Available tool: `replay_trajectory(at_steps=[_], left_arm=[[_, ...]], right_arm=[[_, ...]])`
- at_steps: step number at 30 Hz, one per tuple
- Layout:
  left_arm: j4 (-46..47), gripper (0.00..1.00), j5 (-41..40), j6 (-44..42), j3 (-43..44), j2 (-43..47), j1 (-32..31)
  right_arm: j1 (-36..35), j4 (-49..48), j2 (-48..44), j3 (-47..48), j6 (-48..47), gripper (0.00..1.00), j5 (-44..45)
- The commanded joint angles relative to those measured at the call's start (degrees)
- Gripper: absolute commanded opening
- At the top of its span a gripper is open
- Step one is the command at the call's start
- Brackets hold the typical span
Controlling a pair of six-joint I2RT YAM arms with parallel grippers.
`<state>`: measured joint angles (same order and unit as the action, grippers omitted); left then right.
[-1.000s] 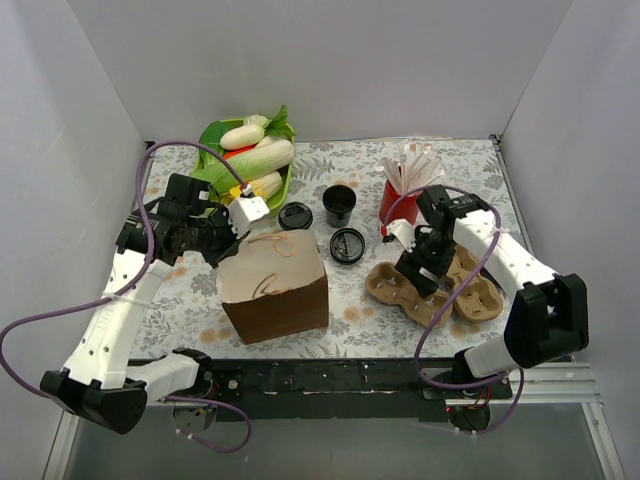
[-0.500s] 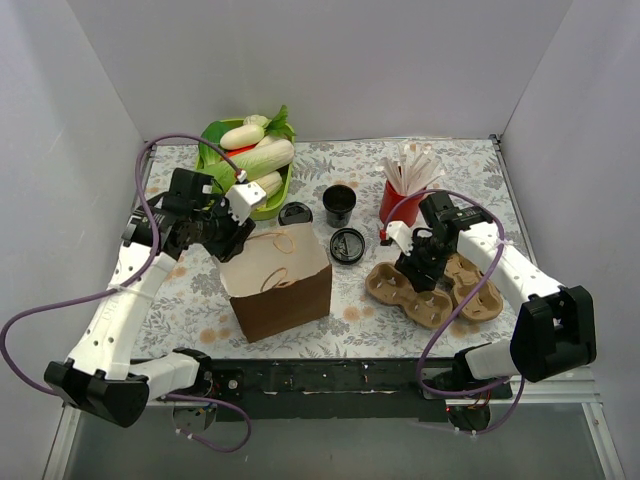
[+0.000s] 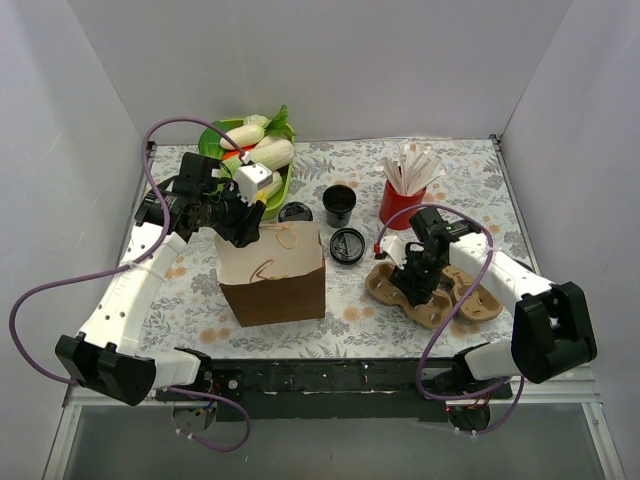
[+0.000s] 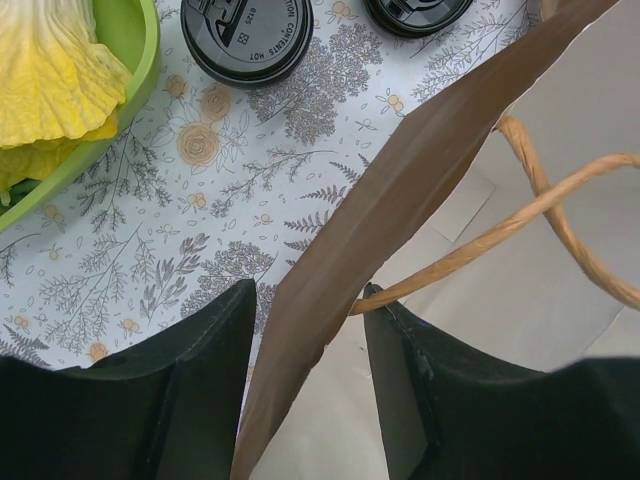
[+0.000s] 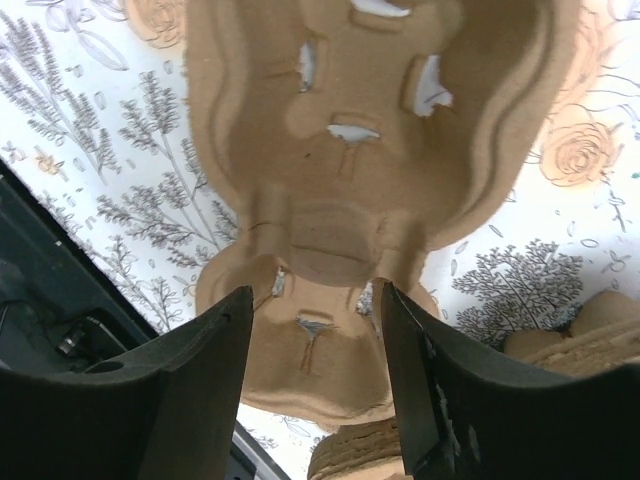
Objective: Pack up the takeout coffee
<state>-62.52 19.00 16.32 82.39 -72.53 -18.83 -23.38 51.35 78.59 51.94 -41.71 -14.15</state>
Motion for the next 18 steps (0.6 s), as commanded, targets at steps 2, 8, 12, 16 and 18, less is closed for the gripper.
replay_trajectory(at_steps=[2,8,12,16,18], left_arm=[[0.2,0.46,1.7,0.4,0.7,1.6,0.2],[-0.1,0.47,1.6,0.1,-0.5,2.4,0.2],[-0.1,0.47,1.5,-0.1,-0.7,2.4,0.2],[0.0,0.47,1.3,-0.3,-0.9,2.5,0.3],[-0.1,0.47,1.3,-0.4,-1.1,2.6,0.2]], right_arm=[[-0.1,-4.8,-1.4,-0.4,4.4,0.62,4.4],[-0.1,-5.7,-1.6,-1.5,7.2,0.62,4.1],[0.0,-5.5,-2.5,-1.3,8.7,0.65,3.9],[-0.2,-4.9,-2.1,-1.1,9.7,0.65,2.8],[-0.3,-4.9,-2.0,-0.8,10.1,0.65,2.2]])
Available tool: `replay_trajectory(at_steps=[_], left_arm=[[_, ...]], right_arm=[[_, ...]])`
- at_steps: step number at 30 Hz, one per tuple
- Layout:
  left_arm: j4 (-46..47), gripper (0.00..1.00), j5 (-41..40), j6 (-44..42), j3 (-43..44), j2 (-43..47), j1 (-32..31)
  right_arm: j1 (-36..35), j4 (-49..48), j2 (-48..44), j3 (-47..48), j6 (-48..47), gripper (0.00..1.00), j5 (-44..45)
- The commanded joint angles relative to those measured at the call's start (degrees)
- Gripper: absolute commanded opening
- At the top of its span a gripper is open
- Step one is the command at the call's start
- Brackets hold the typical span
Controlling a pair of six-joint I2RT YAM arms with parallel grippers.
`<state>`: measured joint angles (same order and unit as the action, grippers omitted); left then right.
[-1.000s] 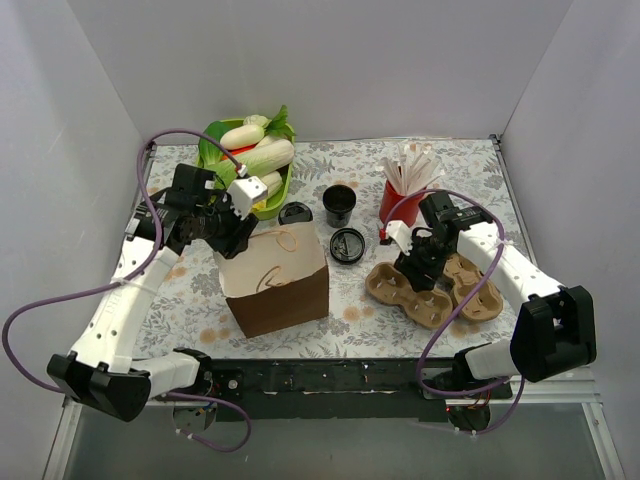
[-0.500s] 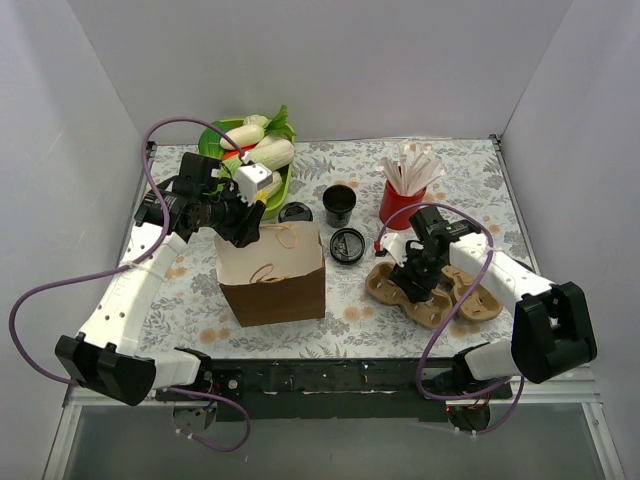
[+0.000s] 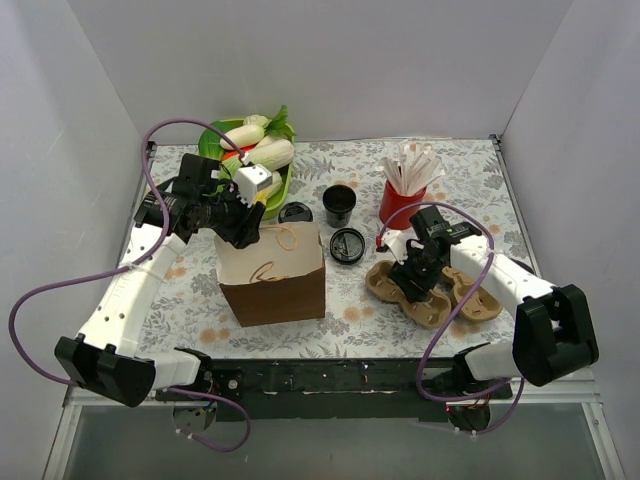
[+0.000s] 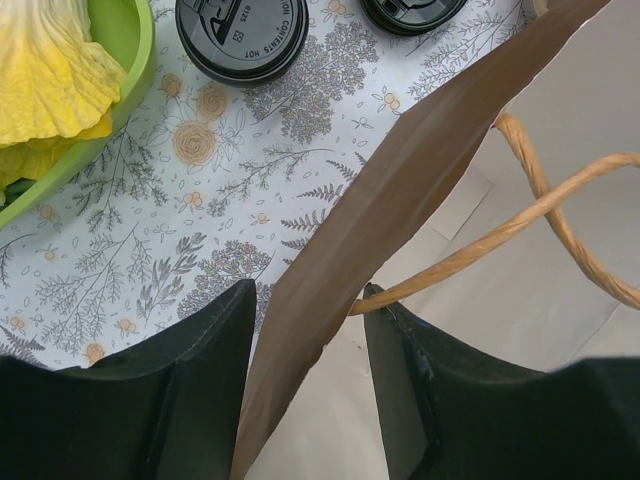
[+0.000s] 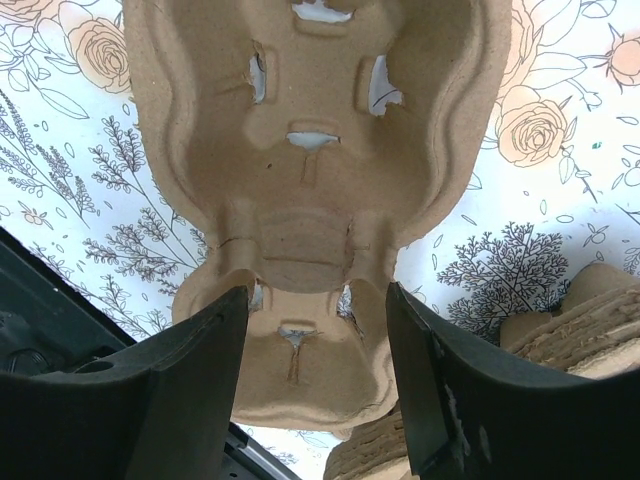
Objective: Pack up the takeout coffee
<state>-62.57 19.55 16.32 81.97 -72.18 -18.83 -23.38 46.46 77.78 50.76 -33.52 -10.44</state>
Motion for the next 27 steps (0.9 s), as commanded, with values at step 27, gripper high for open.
replay_trajectory(at_steps=[27], left_arm=[[-0.7,0.47,0.7,-1.0,-2.4,2.9,0.2]], right_arm=[[-4.2,0.4,0.4,0.7,4.9,0.64,0.3]])
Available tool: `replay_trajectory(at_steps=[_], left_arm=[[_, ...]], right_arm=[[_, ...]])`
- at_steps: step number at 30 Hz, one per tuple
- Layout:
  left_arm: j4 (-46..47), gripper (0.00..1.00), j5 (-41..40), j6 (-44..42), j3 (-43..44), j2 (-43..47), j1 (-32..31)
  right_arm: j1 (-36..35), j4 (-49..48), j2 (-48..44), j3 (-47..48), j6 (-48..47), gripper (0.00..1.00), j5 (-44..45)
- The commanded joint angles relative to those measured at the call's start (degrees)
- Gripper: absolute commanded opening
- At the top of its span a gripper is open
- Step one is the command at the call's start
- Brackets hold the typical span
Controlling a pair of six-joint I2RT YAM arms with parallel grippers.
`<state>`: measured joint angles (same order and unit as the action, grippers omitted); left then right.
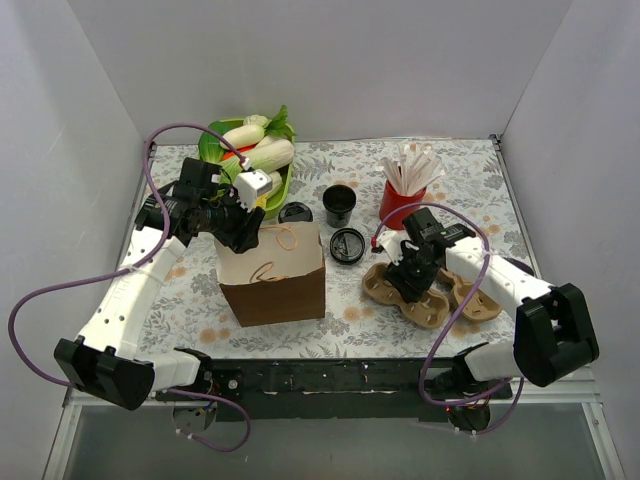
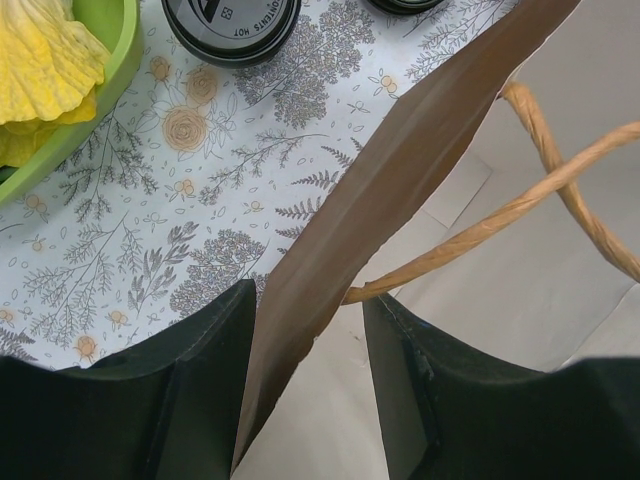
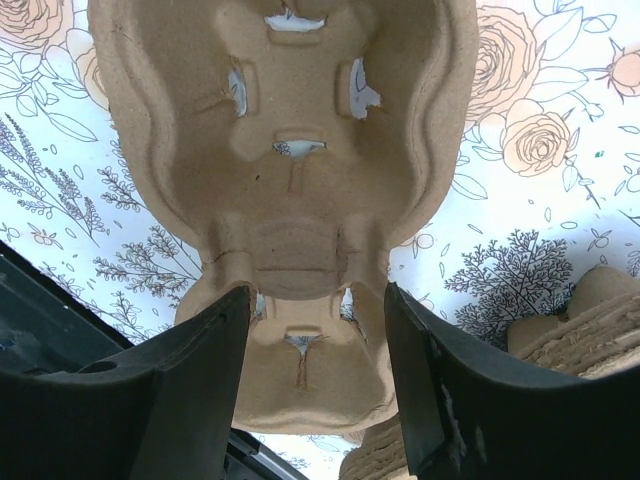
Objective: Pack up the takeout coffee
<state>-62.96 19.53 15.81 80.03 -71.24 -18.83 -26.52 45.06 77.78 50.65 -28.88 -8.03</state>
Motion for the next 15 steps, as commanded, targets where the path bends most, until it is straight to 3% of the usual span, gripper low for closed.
replay_trajectory(at_steps=[1,15], left_arm=[[-0.3,0.47,0.7,-0.6,-0.5,1.9,0.2],[-0.2,0.47,1.4,-0.5,-0.8,1.6,0.2]], right_arm=[[-1.1,2.0,0.4,0.8,0.2,0.64,-2.1],[-5.6,3.2,-1.2,3.3,-0.4,0.64,0.3]])
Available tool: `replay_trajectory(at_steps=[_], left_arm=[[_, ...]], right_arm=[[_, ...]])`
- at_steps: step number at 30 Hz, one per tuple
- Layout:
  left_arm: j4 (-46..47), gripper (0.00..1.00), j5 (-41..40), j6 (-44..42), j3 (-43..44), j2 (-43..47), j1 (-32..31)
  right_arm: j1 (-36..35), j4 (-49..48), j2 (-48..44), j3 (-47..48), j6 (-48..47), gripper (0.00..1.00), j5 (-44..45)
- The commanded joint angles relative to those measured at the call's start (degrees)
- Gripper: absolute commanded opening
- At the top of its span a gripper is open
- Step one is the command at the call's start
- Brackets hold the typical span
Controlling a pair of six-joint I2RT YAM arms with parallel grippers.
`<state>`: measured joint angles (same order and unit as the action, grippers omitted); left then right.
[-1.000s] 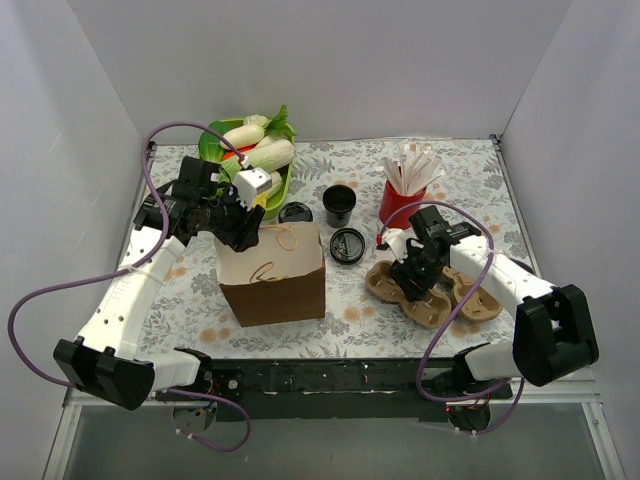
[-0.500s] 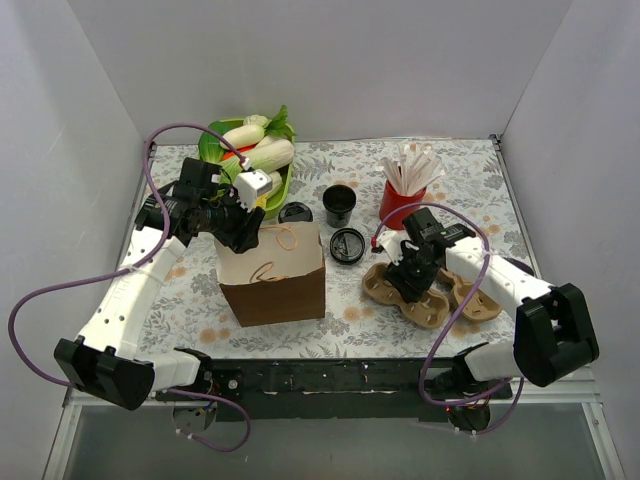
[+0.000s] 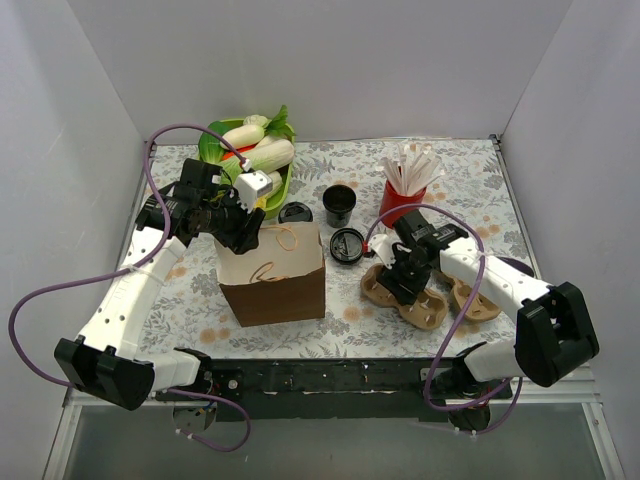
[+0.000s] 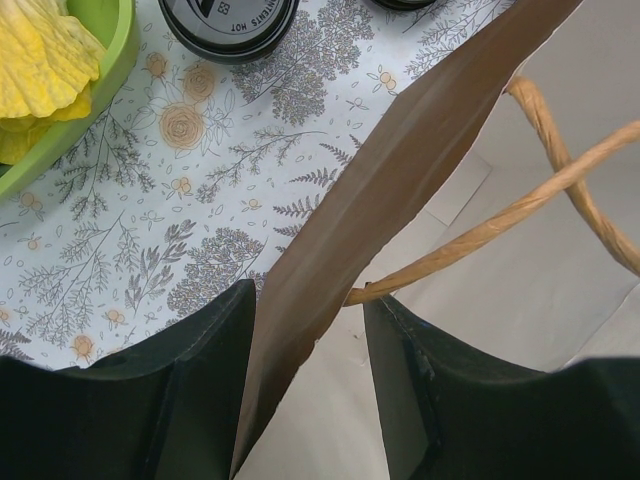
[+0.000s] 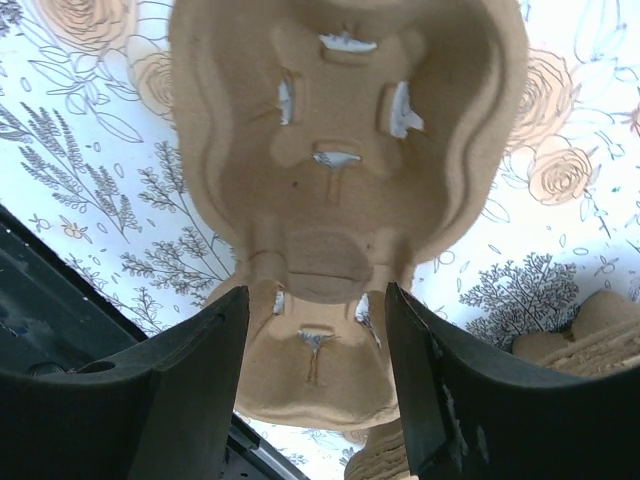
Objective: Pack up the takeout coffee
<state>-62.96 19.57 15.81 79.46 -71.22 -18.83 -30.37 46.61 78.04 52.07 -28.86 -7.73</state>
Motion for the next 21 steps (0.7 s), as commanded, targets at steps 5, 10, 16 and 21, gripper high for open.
replay_trajectory(at_steps=[5,10,16,21], left_arm=[[-0.5,0.47,1.3,-0.5,-0.4,2.1,0.2],[-0.7,0.48,1.5,-0.6,-0.2,2.1,0.2],[-0.6,0.48,2.0,-0.4,0.4,1.3,0.2],[-0.8,0.48,2.0,-0.6,0.8,1.3,0.2]], right_arm=[[-1.7,1.1,-1.0,0.7,-0.4,0.61,1.0],[-1.7,-0.1,-0.8,0.3,0.2,0.62,3.4],[-1.7,-0.4,-0.9,-1.2,0.3,0.6,3.3],[-1.7,-1.7,-0.3,-1.5,0.5,0.59,3.6]])
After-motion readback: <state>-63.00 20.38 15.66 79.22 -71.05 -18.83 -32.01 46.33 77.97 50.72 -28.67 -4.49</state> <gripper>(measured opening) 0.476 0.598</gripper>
